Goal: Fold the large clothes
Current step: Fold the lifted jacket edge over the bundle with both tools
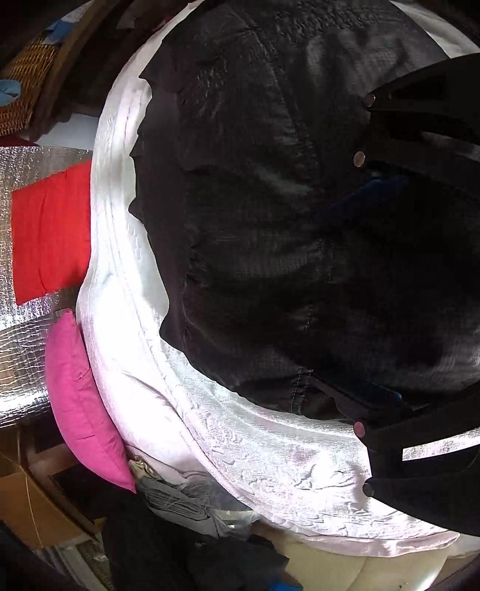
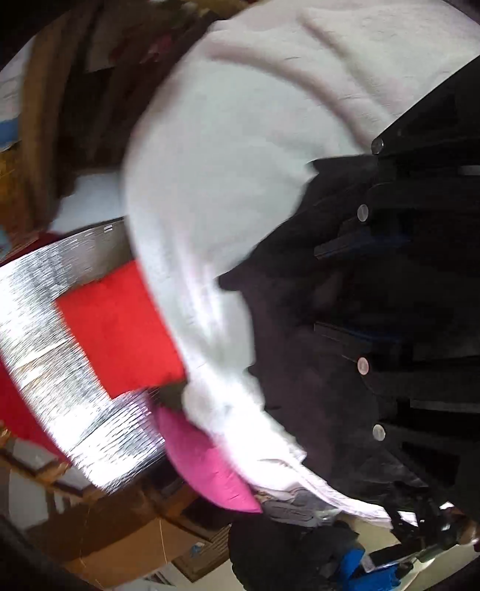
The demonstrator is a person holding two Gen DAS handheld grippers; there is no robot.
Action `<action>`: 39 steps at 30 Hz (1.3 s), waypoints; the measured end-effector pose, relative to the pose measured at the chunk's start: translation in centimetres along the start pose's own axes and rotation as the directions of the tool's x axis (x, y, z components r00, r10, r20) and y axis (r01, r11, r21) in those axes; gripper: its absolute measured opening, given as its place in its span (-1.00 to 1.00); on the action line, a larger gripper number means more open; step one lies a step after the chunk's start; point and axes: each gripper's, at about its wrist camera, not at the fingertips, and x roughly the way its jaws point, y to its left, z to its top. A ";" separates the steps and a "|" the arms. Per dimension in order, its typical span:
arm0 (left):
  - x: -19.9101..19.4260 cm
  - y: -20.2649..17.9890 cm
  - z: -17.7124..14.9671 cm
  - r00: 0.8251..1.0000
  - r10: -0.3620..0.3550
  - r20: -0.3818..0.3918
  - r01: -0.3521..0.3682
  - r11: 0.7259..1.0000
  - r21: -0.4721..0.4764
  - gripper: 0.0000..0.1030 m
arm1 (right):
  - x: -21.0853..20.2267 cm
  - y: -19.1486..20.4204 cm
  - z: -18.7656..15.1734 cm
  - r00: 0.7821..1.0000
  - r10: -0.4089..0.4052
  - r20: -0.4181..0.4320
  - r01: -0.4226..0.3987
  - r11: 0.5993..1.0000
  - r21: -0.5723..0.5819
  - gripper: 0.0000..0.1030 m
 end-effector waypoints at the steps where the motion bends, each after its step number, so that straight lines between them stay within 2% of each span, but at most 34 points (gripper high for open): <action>1: -0.1 0.1 -0.2 1.000 0.007 0.003 -0.007 1.000 0.004 0.59 | 0.6 0.5 0.3 1.000 -0.009 0.002 0.009 1.000 -0.005 -0.25; 3: 0.3 -0.5 -0.2 1.000 0.029 0.013 -0.029 0.999 0.019 0.66 | 3.6 0.8 0.5 0.997 -0.043 -0.063 0.043 0.999 0.005 -0.19; 4: 0.4 -0.5 -0.3 0.999 0.038 0.019 -0.039 0.999 0.023 0.73 | 6.3 0.2 0.0 0.982 -0.102 -0.161 0.106 0.994 0.018 -0.19; 5: 0.4 -1.0 -0.3 0.999 0.042 0.027 -0.042 0.999 0.022 0.76 | 8.0 0.1 -0.3 0.972 -0.116 -0.205 0.124 0.992 0.025 -0.18; 7: 1.3 -0.5 0.1 0.999 0.039 0.028 -0.039 0.999 0.022 0.77 | 7.9 0.4 0.0 0.976 -0.121 -0.179 0.127 0.992 0.020 -0.19; 11: 0.8 -0.4 0.1 0.999 0.044 0.025 -0.044 0.999 0.024 0.77 | 5.1 1.0 -0.4 0.989 -0.064 -0.132 0.070 0.997 0.041 -0.19; 16: 0.4 -0.7 -0.5 0.997 0.067 0.036 -0.068 0.997 0.023 0.77 | -0.4 3.2 -2.9 0.995 -0.058 -0.082 0.054 0.997 -0.059 -0.19; 17: 0.4 -0.6 -0.7 0.997 0.068 0.037 -0.069 0.997 0.018 0.77 | -1.1 3.6 -3.5 0.994 -0.074 -0.085 0.067 0.994 -0.086 -0.18; 18: 0.4 -0.7 -0.7 0.997 0.069 0.039 -0.070 0.997 0.015 0.77 | -1.4 3.7 -3.8 0.992 -0.084 -0.092 0.075 0.992 -0.097 -0.07; 21: 0.4 -0.7 -0.8 0.997 0.069 0.039 -0.070 0.998 0.009 0.78 | 0.5 3.2 -6.0 0.968 -0.154 -0.198 0.130 0.984 -0.125 0.03; 22: 0.4 -0.7 -0.7 0.997 0.070 0.038 -0.071 0.997 0.008 0.78 | 1.4 3.0 -6.5 0.967 -0.156 -0.202 0.130 0.982 -0.139 0.03; 25: 0.4 -0.7 -0.8 0.997 0.073 0.040 -0.073 0.997 0.012 0.78 | 0.7 3.9 -6.2 0.966 -0.176 -0.189 0.137 0.970 -0.199 0.03; 28: 0.3 -0.6 -0.9 0.997 0.073 0.041 -0.073 0.997 0.008 0.78 | -0.7 3.2 -6.0 0.974 -0.122 -0.192 0.096 0.986 -0.138 0.03; 32: -0.3 -0.5 -1.1 0.996 0.079 0.036 -0.078 0.997 -0.014 0.78 | -4.5 2.2 -6.5 0.987 -0.108 -0.121 0.096 0.990 -0.101 0.03; 34: -1.5 -0.4 -1.5 0.996 0.070 0.055 -0.069 0.997 -0.032 0.78 | -4.7 1.8 -7.3 0.982 -0.125 -0.139 0.112 0.989 -0.098 0.03; 36: -2.8 -0.6 -2.1 0.996 0.059 0.066 -0.056 0.997 -0.047 0.78 | -3.6 1.4 -8.1 0.967 -0.161 -0.198 0.144 0.985 -0.098 0.04; 39: -5.5 -1.4 -3.0 0.993 0.046 0.106 -0.041 0.998 -0.048 0.78 | -3.9 1.7 -8.3 0.965 -0.179 -0.194 0.158 0.980 -0.118 0.04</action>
